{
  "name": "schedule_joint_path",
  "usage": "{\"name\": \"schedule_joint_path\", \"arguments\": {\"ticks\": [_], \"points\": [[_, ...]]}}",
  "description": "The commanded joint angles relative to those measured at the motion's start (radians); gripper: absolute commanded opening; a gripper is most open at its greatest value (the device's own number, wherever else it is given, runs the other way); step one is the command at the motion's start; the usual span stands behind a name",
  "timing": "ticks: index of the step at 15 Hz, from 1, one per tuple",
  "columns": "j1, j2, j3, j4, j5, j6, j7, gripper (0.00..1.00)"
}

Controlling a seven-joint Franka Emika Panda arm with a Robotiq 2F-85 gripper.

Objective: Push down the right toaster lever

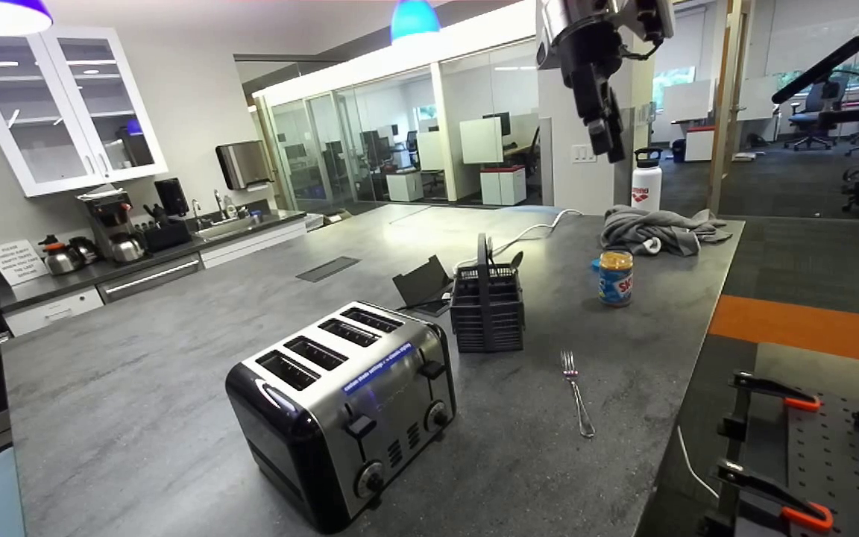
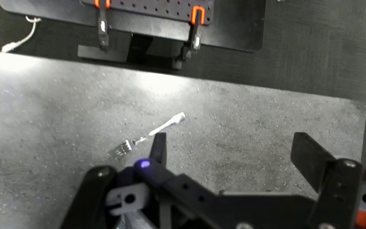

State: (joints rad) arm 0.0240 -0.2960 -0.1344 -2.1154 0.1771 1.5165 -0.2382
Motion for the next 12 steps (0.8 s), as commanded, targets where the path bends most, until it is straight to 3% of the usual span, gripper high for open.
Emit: {"name": "schedule_joint_path", "arguments": {"ticks": [1, 4, 7, 9, 12], "points": [[0.040, -0.034, 0.129, -0.134, 0.060, 0.267, 0.101, 1.00], [0.087, 0.018, 0.239, -0.191, 0.033, 0.527, 0.183, 1.00], [0.109, 0.123, 0.321, -0.202, -0.023, 0.734, 0.346, 1.00], [0.126, 0.181, 0.350, -0.195, -0.055, 0.801, 0.408, 1.00], [0.140, 0.178, 0.339, -0.208, -0.039, 0.791, 0.378, 1.00]]}}
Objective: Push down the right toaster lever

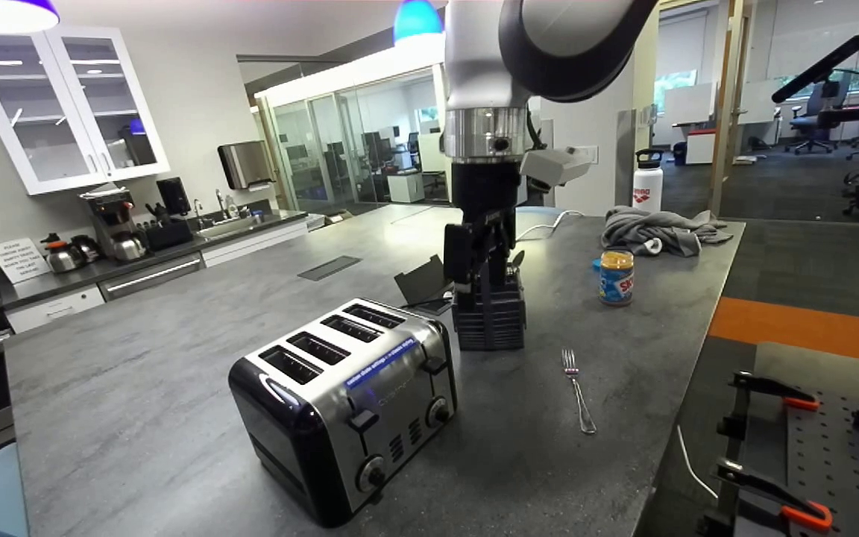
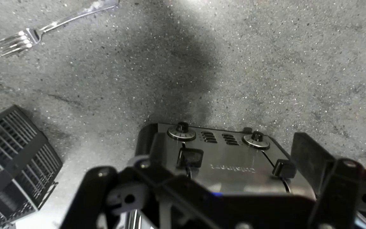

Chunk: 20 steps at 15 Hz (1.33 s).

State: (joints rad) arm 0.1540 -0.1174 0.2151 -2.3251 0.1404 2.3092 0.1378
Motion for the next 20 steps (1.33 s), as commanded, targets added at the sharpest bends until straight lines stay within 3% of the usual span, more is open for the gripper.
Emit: {"name": "schedule_joint_path", "arguments": {"ticks": [1, 5, 7, 8, 10, 15, 18, 20], "points": [[0.011, 0.006, -0.010, 0.002, -0.002, -0.002, 0.001, 1.00], [0.009, -0.002, -0.016, 0.004, -0.002, -0.002, 0.001, 1.00], [0.004, 0.018, 0.001, 0.007, -0.074, 0.021, 0.098, 1.00], [0.005, 0.029, 0.007, 0.009, -0.100, 0.040, 0.133, 0.75], [0.002, 0.054, 0.020, 0.011, -0.201, 0.085, 0.250, 0.66], [0.022, 0.134, 0.024, 0.034, -0.340, 0.146, 0.440, 0.27], [0.034, 0.184, 0.009, 0.044, -0.373, 0.180, 0.473, 0.03], [0.040, 0.213, 0.000, 0.047, -0.369, 0.228, 0.458, 0.00]]}}
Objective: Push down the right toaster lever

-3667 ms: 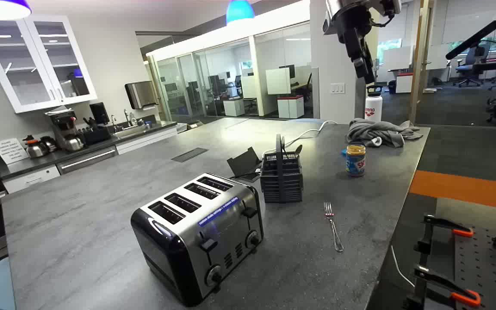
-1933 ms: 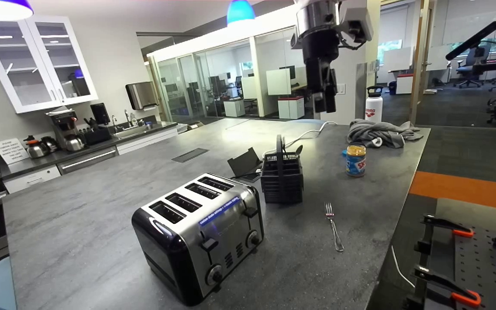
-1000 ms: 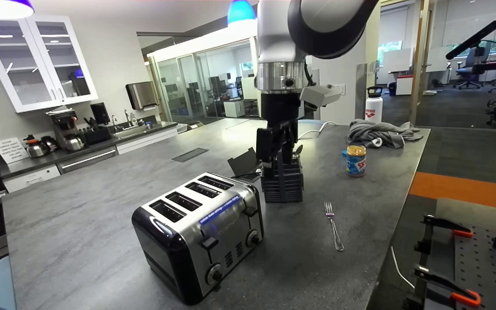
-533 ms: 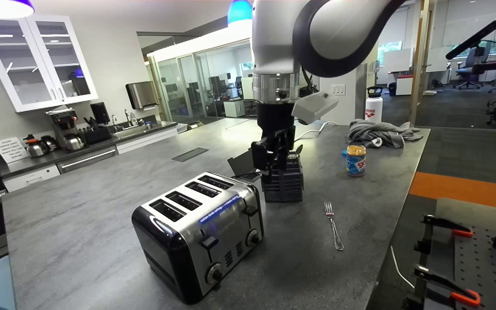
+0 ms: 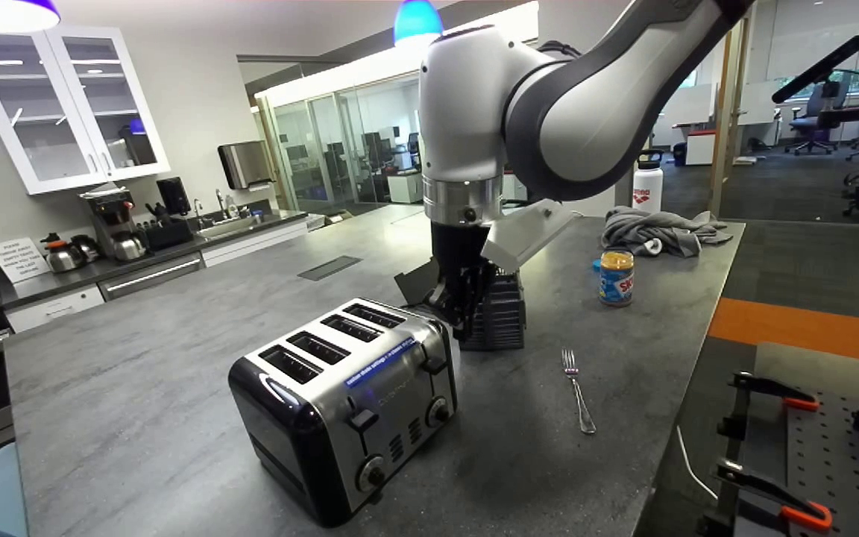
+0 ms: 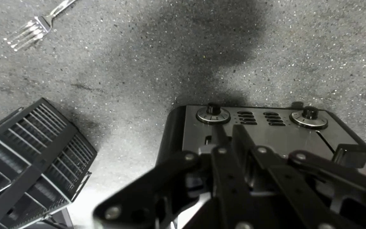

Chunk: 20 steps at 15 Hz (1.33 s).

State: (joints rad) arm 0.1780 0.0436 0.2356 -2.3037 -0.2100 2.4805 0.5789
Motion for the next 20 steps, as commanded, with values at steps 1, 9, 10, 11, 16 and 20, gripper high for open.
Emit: {"name": "schedule_joint_path", "arguments": {"ticks": [1, 9, 10, 11, 16, 20], "points": [[0.020, 0.068, -0.026, 0.030, -0.017, 0.082, 0.015, 0.00], [0.065, 0.160, -0.088, 0.068, -0.024, 0.174, 0.021, 0.00], [0.072, 0.168, -0.097, 0.073, -0.025, 0.179, 0.021, 0.00], [0.079, 0.175, -0.105, 0.078, -0.029, 0.182, 0.023, 0.00], [0.103, 0.200, -0.139, 0.099, -0.033, 0.189, 0.022, 0.00], [0.116, 0.211, -0.157, 0.110, -0.033, 0.180, 0.024, 0.00]]}}
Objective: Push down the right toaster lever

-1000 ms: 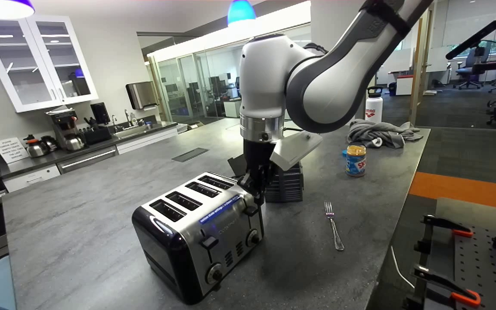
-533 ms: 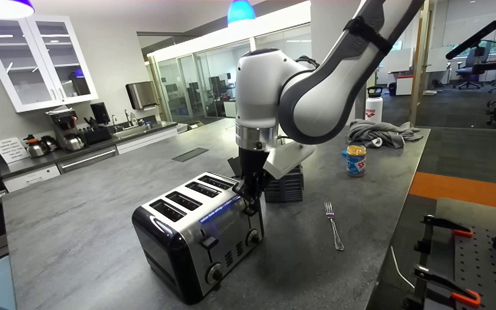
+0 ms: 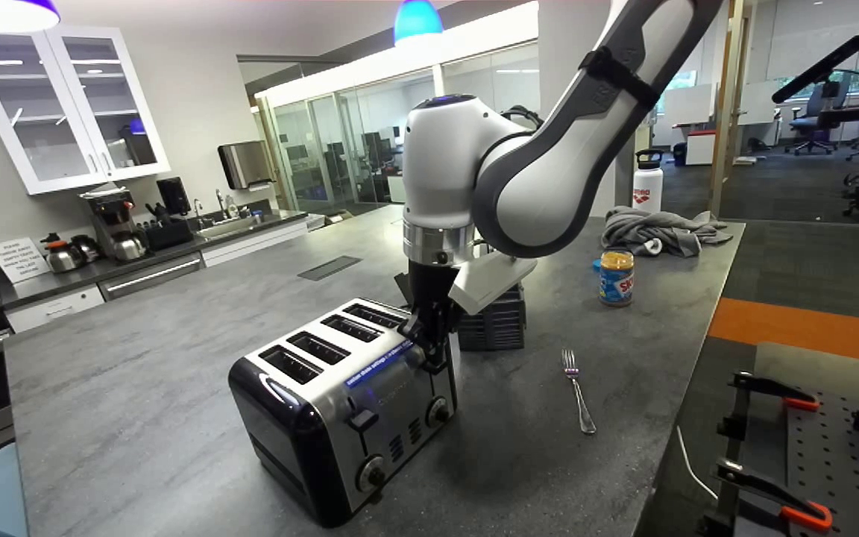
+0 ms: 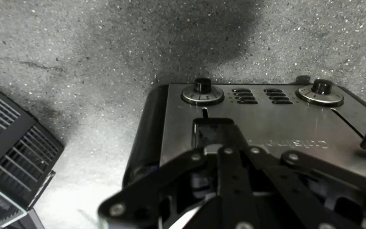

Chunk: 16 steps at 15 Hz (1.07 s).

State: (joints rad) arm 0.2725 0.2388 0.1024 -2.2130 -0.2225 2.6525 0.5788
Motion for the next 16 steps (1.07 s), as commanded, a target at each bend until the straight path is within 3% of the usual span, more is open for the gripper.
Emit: {"name": "schedule_joint_path", "arguments": {"ticks": [1, 16], "points": [[0.022, 0.020, -0.026, 0.022, -0.021, 0.008, 0.024, 0.00], [0.061, 0.107, -0.077, 0.039, -0.037, 0.030, 0.035, 0.00]]}}
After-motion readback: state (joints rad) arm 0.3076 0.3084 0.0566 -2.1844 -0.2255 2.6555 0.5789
